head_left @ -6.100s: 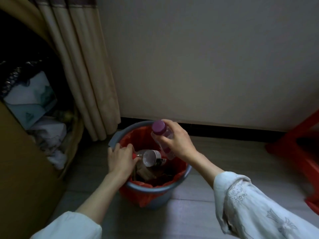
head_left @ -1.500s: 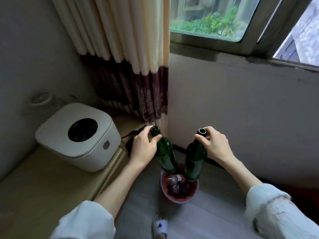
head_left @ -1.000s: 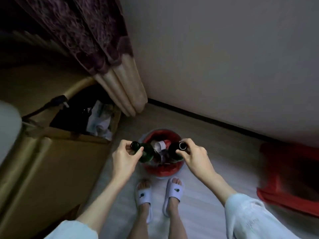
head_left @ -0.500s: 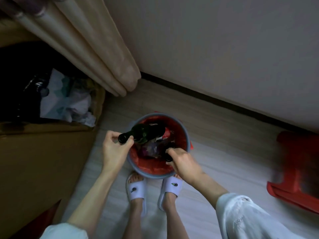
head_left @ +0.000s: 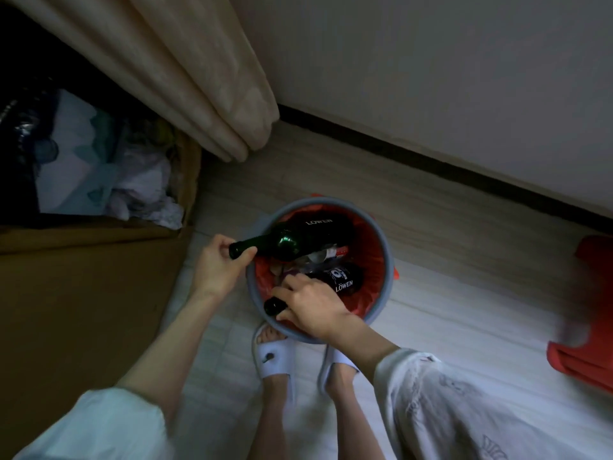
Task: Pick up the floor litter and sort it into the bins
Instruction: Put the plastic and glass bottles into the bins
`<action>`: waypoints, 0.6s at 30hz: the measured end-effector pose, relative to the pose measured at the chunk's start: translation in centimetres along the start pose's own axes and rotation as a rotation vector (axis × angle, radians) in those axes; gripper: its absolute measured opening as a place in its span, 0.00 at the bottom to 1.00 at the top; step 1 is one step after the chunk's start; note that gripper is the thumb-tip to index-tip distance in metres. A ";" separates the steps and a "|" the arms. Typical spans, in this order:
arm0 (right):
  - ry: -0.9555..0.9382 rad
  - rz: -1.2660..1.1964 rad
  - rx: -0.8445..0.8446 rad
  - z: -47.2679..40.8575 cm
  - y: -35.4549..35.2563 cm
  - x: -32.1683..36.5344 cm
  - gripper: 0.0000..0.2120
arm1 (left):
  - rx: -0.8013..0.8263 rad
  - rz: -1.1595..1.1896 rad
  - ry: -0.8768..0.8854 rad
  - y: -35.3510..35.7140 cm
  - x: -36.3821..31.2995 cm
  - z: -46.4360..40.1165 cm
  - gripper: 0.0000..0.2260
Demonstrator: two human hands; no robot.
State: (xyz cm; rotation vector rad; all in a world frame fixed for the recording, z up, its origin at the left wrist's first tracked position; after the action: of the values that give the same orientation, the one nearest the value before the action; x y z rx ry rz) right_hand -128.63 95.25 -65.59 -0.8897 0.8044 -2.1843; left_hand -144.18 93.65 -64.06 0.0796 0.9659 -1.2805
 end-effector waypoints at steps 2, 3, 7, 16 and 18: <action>0.003 0.028 0.003 -1.3 0.5 0.5 0.20 | 0.006 -0.067 -0.016 -0.6 1.2 -0.5 0.10; 0.005 0.035 0.001 -2.0 0.8 0.8 0.20 | 0.002 -0.086 -0.019 -0.8 1.9 -0.9 0.09; 0.023 0.065 -0.020 -4.2 2.0 1.3 0.21 | 0.008 -0.113 -0.012 -0.8 3.4 -2.3 0.11; 0.090 -0.138 0.066 -3.5 4.2 1.7 0.23 | 0.064 -0.152 -0.012 -0.7 5.3 -3.5 0.20; 0.155 -0.202 0.046 -2.4 3.3 1.6 0.26 | 0.104 -0.164 -0.010 -1.1 4.8 -2.9 0.25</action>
State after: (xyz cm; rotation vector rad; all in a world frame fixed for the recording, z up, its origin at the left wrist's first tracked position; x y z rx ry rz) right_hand -130.30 92.74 -68.84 -0.8161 0.7612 -2.4628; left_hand -146.86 91.14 -68.48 0.0760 0.9112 -1.4807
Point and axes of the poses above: each hand's wrist, its own z-axis away from the middle knuckle, its own y-axis out of the palm, x = y × z, the point moved 2 cm from there along -z, towards the middle knuckle, and after that the axes turned 14 degrees about z, right-handed, at the moved point
